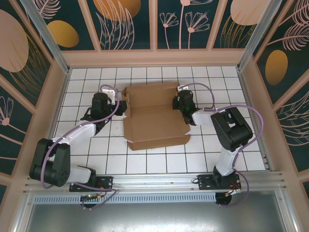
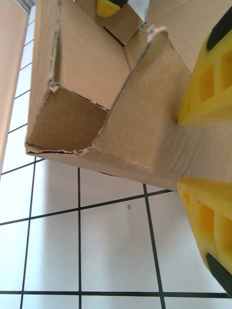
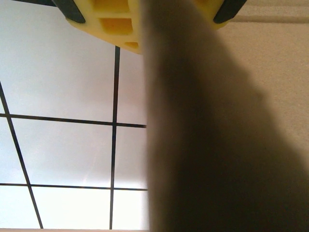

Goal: Fold the paper box

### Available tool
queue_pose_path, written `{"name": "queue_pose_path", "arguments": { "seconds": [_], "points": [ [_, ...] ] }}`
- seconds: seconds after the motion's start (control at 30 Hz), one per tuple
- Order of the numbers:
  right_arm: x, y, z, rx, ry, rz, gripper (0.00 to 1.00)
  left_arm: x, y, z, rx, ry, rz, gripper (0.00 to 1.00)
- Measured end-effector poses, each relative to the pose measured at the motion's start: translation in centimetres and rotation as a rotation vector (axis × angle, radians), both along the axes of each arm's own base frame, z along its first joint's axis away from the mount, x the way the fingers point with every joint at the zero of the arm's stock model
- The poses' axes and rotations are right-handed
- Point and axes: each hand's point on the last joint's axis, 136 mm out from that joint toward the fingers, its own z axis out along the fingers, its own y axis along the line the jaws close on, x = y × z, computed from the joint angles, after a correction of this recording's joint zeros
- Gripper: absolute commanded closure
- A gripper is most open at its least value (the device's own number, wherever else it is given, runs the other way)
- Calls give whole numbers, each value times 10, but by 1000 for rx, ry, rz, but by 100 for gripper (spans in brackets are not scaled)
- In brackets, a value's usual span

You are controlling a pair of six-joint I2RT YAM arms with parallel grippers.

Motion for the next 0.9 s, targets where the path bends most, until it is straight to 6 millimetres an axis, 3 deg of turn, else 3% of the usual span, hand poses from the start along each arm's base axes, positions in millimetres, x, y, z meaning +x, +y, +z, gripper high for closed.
{"name": "queue_pose_path", "arguments": {
  "seconds": [0.23,0.57,0.73,0.9],
  "points": [
    [0,1,0,5,2,7,100,2,-7,-23,14,53,-41,59],
    [0,1,0,10,4,13,100,12,-26,-17,23,21,-105,49],
    [0,1,0,11,4,14,100,25,-29,-19,58,-8,-122,51],
    [-1,1,1,11,4,14,100,37,-28,-26,105,-18,-121,66]
  ]
}}
